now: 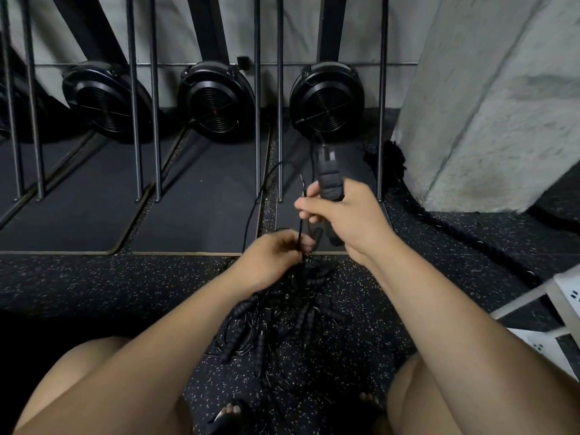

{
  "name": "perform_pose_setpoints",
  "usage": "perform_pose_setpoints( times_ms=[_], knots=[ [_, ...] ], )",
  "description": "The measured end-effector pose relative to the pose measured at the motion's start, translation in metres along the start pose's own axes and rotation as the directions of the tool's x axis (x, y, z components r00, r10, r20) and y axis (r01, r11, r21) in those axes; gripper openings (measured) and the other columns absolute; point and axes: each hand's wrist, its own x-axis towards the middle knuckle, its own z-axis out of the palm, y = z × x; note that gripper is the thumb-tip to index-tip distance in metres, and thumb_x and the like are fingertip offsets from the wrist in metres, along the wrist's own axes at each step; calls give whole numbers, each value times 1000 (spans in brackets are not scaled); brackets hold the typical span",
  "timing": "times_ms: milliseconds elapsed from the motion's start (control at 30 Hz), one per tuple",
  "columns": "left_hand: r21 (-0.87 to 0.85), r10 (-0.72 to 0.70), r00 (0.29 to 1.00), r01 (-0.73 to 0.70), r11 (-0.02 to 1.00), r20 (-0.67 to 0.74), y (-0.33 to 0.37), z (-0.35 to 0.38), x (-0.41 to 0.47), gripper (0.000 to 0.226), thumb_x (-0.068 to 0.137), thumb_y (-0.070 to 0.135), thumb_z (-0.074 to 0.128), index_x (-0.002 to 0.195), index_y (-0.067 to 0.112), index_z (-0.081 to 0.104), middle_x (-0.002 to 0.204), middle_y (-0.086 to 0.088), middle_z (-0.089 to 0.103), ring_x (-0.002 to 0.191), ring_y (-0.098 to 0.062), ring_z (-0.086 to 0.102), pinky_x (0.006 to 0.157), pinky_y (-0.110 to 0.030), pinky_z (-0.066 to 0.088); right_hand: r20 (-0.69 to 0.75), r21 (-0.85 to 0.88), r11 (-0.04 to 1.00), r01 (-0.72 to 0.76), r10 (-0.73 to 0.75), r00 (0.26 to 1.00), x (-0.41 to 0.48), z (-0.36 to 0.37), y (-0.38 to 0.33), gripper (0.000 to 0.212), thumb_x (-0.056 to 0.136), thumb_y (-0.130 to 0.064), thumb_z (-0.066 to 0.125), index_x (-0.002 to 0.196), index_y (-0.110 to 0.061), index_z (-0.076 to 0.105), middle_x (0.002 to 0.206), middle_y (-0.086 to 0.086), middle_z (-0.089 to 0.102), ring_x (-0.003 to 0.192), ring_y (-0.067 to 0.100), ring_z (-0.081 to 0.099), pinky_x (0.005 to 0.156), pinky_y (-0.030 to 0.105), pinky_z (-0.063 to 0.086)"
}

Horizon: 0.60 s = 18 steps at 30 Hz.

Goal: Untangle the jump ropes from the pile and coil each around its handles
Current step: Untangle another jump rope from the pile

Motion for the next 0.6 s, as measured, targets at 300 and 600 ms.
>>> perform_pose_setpoints(
  times_ms=[300,600],
  knots=[
    [262,151,973,-102,960,-176,-11,1,13,11,98,24,77,97,35,75,104,9,72,97,-4,68,89,-18,50,-55,158,983,98,-91,994,-4,-11,-16,21,87,1,84,101,-3,68,98,30,76,80,25,75,73,32,58],
    [422,244,945,-133,897,-219,-16,-3,16,16,94,16,80,107,25,77,94,17,77,88,3,70,80,-9,50,-67,189,978,89,-78,995,-2,-10,-17,21,88,2,82,102,-2,66,104,36,73,80,26,75,72,32,58]
  ],
)
